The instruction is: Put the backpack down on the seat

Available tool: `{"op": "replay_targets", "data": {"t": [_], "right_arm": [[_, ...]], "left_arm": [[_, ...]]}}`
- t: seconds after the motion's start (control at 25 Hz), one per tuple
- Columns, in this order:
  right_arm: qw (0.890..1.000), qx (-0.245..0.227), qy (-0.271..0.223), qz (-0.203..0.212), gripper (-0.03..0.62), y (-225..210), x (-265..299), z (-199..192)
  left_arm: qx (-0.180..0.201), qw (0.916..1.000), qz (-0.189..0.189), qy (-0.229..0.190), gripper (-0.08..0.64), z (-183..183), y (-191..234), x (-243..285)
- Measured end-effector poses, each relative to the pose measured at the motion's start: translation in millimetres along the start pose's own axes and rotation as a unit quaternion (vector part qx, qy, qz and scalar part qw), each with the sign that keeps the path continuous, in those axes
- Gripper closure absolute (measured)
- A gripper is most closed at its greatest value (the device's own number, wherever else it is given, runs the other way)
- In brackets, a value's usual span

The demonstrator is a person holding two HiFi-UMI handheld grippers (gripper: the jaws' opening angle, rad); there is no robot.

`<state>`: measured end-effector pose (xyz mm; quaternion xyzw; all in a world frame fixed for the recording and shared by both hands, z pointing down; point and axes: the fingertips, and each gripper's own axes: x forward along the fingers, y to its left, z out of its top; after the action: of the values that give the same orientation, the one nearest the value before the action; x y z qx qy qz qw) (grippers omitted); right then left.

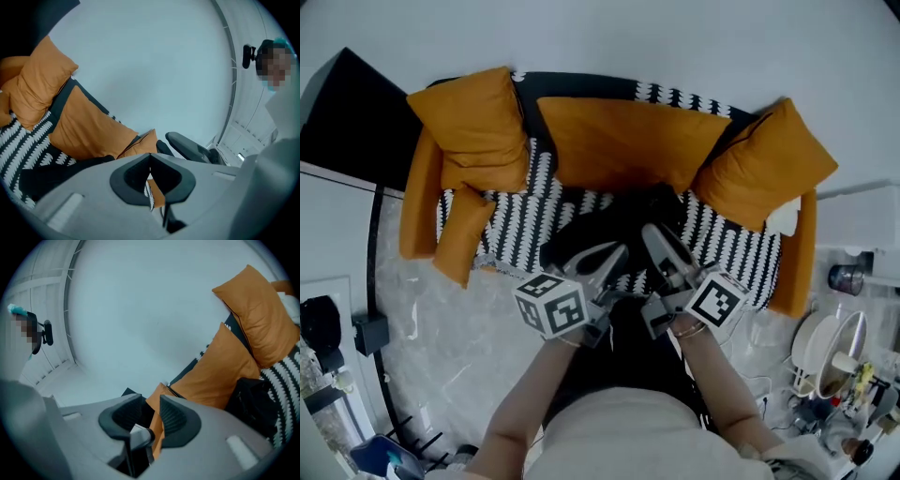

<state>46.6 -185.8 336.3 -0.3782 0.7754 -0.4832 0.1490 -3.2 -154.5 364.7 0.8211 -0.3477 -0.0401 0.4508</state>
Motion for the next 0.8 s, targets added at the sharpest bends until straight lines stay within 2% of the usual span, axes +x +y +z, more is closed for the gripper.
{"op": "replay_targets", "data": {"t": [0.16, 0.32, 0.52, 0.68, 0.8], "right_arm": [[0.999, -0.012, 0.005, 0.034, 0.477, 30, -4, 5], [0.998, -0.034, 0.003, 0.049, 0.556, 58, -4, 6], [0.996, -0.043, 0.015, 0.082, 0.558, 93, -1, -2], [0.993, -0.059, 0.032, 0.095, 0.589, 116, 3, -18], [0.991, -0.062, 0.043, 0.107, 0.589, 128, 5, -27]], "left_arm": [[0.011, 0.9995, -0.009, -0.027, 0.554, 13, -15, -9], [0.022, 0.9977, -0.015, -0.062, 0.554, 39, -28, -23], [0.035, 0.9939, -0.013, -0.104, 0.554, 64, -42, -46], [0.061, 0.9915, 0.004, -0.115, 0.554, 74, -45, -62], [0.059, 0.9898, 0.002, -0.13, 0.554, 81, -48, -70]]}}
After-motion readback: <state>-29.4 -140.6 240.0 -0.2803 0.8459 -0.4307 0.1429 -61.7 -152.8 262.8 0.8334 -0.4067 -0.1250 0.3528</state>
